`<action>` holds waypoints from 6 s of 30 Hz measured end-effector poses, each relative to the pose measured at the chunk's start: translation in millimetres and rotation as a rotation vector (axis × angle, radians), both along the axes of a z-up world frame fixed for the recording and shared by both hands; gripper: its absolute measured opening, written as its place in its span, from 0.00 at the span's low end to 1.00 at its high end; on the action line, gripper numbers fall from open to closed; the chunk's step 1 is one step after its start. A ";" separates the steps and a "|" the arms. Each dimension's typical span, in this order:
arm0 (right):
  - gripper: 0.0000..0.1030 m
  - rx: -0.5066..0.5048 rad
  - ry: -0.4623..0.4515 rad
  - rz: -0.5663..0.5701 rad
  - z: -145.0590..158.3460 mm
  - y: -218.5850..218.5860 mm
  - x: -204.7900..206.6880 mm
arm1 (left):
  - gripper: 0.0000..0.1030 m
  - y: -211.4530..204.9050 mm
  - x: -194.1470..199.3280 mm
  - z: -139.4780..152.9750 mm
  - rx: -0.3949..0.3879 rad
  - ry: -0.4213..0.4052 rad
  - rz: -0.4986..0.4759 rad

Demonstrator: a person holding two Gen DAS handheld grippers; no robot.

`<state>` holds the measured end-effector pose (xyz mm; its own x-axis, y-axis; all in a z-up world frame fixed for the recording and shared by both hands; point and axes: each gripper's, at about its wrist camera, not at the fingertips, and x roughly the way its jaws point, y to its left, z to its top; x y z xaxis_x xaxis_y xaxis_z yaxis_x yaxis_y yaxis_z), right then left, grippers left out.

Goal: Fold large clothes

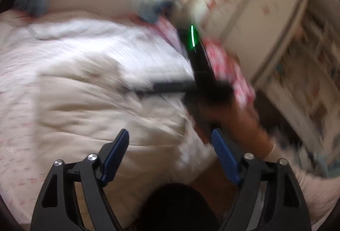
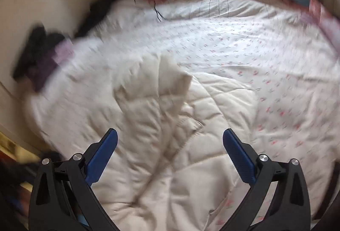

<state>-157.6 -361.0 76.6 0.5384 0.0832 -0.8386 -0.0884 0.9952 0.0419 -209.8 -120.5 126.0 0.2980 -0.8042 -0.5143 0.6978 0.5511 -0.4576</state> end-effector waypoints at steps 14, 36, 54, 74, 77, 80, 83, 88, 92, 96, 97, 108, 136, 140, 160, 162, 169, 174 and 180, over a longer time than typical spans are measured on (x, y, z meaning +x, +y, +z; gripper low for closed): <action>0.93 0.110 -0.160 -0.136 -2.1 -50.8 -40.7 | 0.83 -29.0 77.2 -101.9 0.326 0.033 0.238; 0.93 0.032 -0.073 -0.325 -92.7 -54.9 -14.2 | 0.95 11.3 157.3 -164.7 0.013 0.619 0.173; 0.94 0.563 -0.037 0.016 -84.7 76.9 86.4 | 0.82 79.0 108.1 -33.7 0.325 -0.007 0.327; 0.94 0.265 0.146 0.095 -137.3 135.3 200.2 | 0.95 162.2 151.2 -116.3 0.429 0.267 0.480; 0.94 0.366 0.176 0.040 -138.1 110.1 201.3 | 0.95 168.9 153.1 -116.7 0.429 0.290 0.479; 0.94 0.353 0.094 0.057 -89.6 110.9 151.4 | 0.95 168.5 150.3 -117.5 0.428 0.277 0.468; 0.94 0.264 0.038 0.169 -67.9 127.6 92.5 | 0.95 175.2 148.8 -123.8 0.399 0.276 0.480; 0.94 0.154 0.220 0.136 -128.9 122.2 79.2 | 0.95 160.0 135.7 -119.5 0.454 0.206 0.478; 0.93 0.153 0.167 0.113 -94.0 112.5 72.7 | 0.95 162.0 126.3 -109.2 0.453 0.190 0.492; 0.93 0.309 -0.005 0.094 -36.8 109.5 87.4 | 0.95 170.4 130.8 -114.3 0.423 0.208 0.506; 0.93 0.340 -0.029 0.089 -26.3 114.4 102.0 | 0.95 169.8 130.2 -114.3 0.424 0.201 0.507; 0.93 0.524 -0.020 -0.065 -132.4 147.0 184.6 | 0.95 158.3 134.8 -121.2 0.462 0.129 0.492; 0.93 0.222 -0.033 -0.024 -39.9 155.6 -15.4 | 0.95 170.4 45.3 -60.5 0.440 0.021 0.609; 0.93 0.123 -0.040 0.010 -21.2 173.5 -42.6 | 0.95 181.8 30.9 -53.1 0.396 0.124 0.638; 0.93 -0.019 0.037 0.043 -4.6 207.8 -36.2 | 0.95 167.9 16.5 -42.1 0.503 0.153 0.648; 0.93 -0.010 0.042 0.048 -6.7 209.7 -31.1 | 0.95 170.0 20.5 -43.3 0.500 0.163 0.653; 0.93 0.007 0.054 0.056 -11.4 214.8 -18.7 | 0.95 174.9 31.3 -48.0 0.498 0.198 0.666; 0.93 0.015 0.067 0.059 -15.2 215.2 -16.5 | 0.95 175.7 31.7 -49.3 0.491 0.202 0.669; 0.93 0.022 0.069 0.051 -15.4 212.7 -18.3 | 0.95 173.3 31.1 -50.9 0.495 0.203 0.659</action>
